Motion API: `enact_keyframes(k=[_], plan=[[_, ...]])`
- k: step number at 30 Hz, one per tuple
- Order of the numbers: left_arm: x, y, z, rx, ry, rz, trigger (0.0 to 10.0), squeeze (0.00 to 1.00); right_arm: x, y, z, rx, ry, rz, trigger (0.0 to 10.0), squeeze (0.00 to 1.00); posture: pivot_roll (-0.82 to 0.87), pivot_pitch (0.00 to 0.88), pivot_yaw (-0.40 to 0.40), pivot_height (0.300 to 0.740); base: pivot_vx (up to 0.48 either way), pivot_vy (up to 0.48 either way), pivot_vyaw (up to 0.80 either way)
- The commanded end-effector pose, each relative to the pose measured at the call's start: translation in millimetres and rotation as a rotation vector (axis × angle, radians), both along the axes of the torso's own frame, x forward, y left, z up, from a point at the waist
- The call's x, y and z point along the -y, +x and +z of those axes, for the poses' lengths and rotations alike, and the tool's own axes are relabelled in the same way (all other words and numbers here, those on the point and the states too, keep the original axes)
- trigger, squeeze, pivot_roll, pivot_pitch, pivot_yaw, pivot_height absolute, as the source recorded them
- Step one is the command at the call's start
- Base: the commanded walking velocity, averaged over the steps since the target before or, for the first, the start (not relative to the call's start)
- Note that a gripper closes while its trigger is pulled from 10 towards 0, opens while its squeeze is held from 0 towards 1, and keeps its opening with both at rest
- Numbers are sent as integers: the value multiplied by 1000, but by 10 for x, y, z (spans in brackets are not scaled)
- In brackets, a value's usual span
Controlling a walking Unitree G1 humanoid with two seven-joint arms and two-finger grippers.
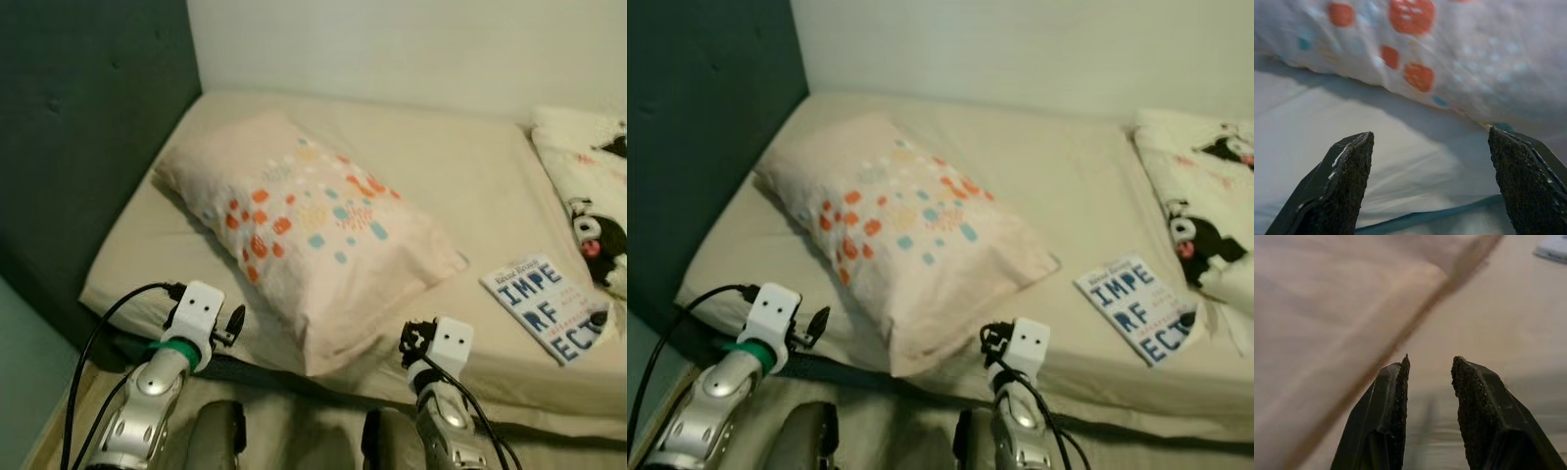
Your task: Clean up the room
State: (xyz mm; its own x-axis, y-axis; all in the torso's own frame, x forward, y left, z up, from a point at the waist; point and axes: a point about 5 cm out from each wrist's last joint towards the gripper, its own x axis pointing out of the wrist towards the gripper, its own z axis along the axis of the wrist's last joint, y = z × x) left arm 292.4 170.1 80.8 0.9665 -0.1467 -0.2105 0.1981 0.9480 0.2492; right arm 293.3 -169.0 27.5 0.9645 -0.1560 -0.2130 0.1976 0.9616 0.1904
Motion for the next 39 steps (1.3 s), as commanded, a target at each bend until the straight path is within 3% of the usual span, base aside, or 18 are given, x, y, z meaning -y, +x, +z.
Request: enact_keyframes(k=[1, 11, 16, 19, 21, 23, 24, 25, 26, 27, 28, 30, 32, 34, 35, 37, 38, 39], plan=[[-76, -30, -12, -6, 15, 46, 10000, 0, -19, 88, 44, -3, 5, 32, 10000, 0, 126, 55, 12, 571, 0, 0, 0], [-415, -49, 49, 32, 48, 231, 10000, 0, -60, 337, 167, -61, -48, 78, 10000, 0, 135, 70, 8, 571, 0, 0, 0], [-747, -116, 12, -8, 97, 431, 10000, 0, -495, 361, 99, -187, -247, 430, 10000, 0, 146, 77, 9, 571, 0, 0, 0], [-840, -145, 7, -17, 127, 468, 10000, 0, -729, 325, 98, -187, -241, 568, 10000, 0, 146, 79, 12, 571, 0, 0, 0], [-1017, -185, 44, -5, 174, 554, 10000, 0, -1132, 288, 275, -103, -49, 764, 10000, 0, 148, 84, 18, 571, 0, 0, 0], [-1064, -195, 57, 1, 181, 581, 10000, 0, -1226, 278, 346, -73, 5, 812, 10000, 0, 148, 84, 18, 571, 0, 0, 0], [-1137, -214, 91, 16, 194, 626, 10000, 0, -1345, 253, 526, -15, 146, 877, 10000, 0, 148, 84, 18, 571, 0, 0, 0], [-1137, -214, 91, 16, 194, 626, 10000, 0, -1345, 253, 526, -15, 146, 877, 10000, 0, 148, 84, 18, 571, 0, 0, 0], [-1221, -242, 134, 34, 207, 677, 10000, 0, -1431, 195, 812, 79, 343, 957, 10000, 0, 154, 90, 23, 571, 0, 0, 0], [-1304, -264, 171, 51, 213, 724, 10000, 0, -1450, 99, 1157, 201, 538, 1056, 10000, 0, 154, 90, 23, 571, 0, 0, 0], [-1304, -264, 171, 51, 213, 724, 10000, 0, -1450, 99, 1157, 201, 538, 1056, 10000, 0, 154, 90, 23, 571, 0, 0, 0], [-1394, -300, 235, 79, 224, 774, 10000, 0, -1340, -102, 1643, 378, 777, 1226, 10000, 0, 152, 93, 27, 571, 0, 0, 0], [-1405, -310, 259, 87, 229, 785, 10000, 0, -1231, -135, 1741, 418, 814, 1275, 10000, 0, 152, 93, 27, 571, 0, 0, 0], [-1407, -319, 278, 93, 235, 791, 10000, 0, -1079, -166, 1694, 406, 738, 1346, 10000, 0, 150, 92, 26, 571, 0, 0, 0], [-1394, -315, 270, 89, 231, 789, 10000, 0, -1028, -211, 1451, 313, 539, 1409, 10000, 0, 151, 92, 28, 571, 0, 0, 0], [-1394, -315, 270, 89, 231, 789, 10000, 0, -1028, -211, 1451, 313, 539, 1409, 10000, 0, 151, 92, 28, 571, 0, 0, 0], [-1368, -306, 256, 86, 225, 784, 10000, 0, -929, -347, 1082, 130, 270, 1519, 10000, 0, 150, 93, 29, 571, 0, 0, 0], [-1346, -299, 250, 85, 222, 780, 10000, 0, -856, -420, 910, 37, 178, 1554, 10000, 0, 150, 90, 31, 571, 0, 0, 0]])
